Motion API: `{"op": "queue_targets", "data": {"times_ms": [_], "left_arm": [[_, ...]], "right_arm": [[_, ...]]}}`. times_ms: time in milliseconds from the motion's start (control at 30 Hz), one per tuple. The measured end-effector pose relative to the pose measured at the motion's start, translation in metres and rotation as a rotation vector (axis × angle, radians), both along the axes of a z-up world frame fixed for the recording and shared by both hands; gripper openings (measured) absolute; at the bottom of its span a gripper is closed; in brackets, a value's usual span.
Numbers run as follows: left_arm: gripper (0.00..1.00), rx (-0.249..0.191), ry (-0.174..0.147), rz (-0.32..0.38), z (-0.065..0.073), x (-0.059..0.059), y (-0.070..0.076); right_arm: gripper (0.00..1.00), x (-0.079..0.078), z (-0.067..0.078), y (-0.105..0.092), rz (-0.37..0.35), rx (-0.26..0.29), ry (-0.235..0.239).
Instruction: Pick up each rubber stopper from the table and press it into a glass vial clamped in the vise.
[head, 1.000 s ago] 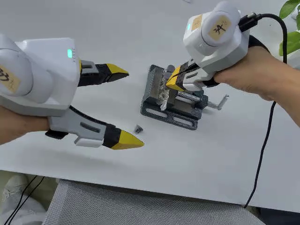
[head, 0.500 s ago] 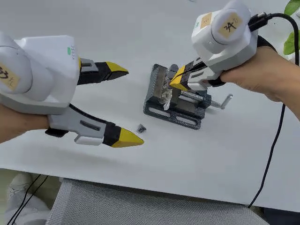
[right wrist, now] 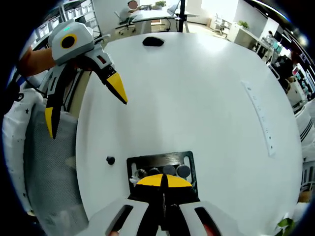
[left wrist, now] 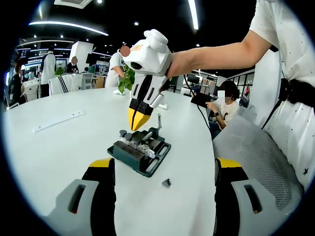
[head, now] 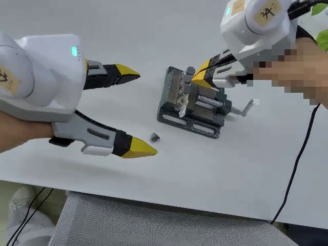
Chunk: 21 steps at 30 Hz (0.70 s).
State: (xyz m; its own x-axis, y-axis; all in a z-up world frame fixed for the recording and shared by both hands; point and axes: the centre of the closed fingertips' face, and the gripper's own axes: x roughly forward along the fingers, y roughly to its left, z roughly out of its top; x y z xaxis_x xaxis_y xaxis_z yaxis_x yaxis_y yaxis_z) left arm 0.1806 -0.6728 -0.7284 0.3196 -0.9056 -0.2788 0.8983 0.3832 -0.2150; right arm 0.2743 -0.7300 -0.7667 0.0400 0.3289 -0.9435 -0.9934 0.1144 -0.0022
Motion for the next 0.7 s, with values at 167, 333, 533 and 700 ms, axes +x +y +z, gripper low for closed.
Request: {"op": "queue_targets", "data": {"times_ms": [167,333,533,700], "left_arm": [[0.82,0.001,0.000,0.002,-0.001,0.001,0.001],[0.82,0.003,0.002,0.004,-0.001,0.000,0.002],[0.82,0.003,0.007,0.009,-0.002,0.000,0.003],[0.82,0.002,0.008,0.014,-0.002,0.000,0.004]], "right_arm": [[0.00,0.005,0.002,0.000,0.002,0.000,-0.020],[0.00,0.006,0.001,0.000,0.010,-0.006,-0.018],[0.00,0.001,-0.004,0.005,0.024,-0.010,-0.014],[0.00,0.003,-0.010,0.005,0.032,-0.018,-0.011]]}}
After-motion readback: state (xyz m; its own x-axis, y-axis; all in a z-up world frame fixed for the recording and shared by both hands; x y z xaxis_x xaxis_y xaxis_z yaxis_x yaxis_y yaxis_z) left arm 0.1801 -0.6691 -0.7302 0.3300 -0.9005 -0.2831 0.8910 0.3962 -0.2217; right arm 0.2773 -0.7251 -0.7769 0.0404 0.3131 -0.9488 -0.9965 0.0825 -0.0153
